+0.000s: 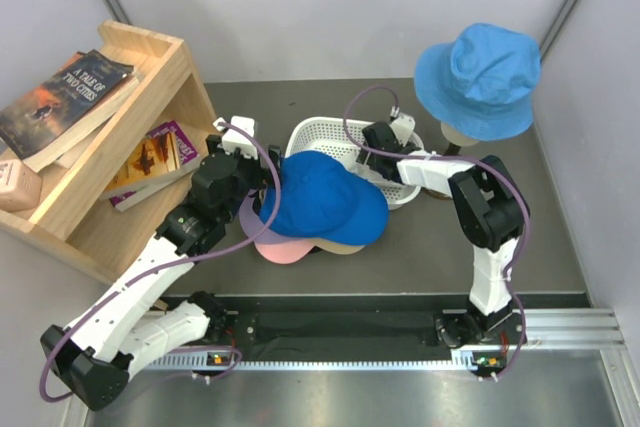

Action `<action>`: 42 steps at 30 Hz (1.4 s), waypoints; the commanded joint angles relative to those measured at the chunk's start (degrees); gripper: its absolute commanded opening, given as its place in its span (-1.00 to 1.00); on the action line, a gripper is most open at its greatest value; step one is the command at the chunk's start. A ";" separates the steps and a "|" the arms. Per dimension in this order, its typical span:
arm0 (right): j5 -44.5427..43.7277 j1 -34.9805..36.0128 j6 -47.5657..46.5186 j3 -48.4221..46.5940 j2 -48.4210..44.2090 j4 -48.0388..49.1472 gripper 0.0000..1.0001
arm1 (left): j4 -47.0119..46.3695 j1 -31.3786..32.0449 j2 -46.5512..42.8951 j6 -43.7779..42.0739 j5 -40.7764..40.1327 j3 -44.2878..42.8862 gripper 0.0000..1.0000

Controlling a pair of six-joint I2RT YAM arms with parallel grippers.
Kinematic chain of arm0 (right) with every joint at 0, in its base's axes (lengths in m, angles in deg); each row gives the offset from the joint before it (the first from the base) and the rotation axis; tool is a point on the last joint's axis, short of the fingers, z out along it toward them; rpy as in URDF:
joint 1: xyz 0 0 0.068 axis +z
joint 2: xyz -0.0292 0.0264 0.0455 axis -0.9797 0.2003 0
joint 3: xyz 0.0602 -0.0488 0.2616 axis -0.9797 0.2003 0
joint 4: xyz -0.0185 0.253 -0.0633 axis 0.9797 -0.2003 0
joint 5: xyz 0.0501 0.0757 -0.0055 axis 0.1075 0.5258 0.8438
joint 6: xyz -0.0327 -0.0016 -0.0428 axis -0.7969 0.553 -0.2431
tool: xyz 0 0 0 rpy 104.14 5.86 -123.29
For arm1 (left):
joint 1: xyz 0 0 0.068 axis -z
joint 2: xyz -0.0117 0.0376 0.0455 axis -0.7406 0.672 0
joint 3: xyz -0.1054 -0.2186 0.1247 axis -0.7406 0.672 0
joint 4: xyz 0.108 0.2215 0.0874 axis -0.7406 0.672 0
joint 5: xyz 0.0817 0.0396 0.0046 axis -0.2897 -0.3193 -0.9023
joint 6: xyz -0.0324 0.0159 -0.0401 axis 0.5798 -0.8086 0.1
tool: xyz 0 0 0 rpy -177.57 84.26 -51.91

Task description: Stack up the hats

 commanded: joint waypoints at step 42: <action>19.37 0.04 -4.11 14.79 -25.49 -6.12 0.62 | -3.22 -0.07 0.15 0.35 1.73 0.35 0.98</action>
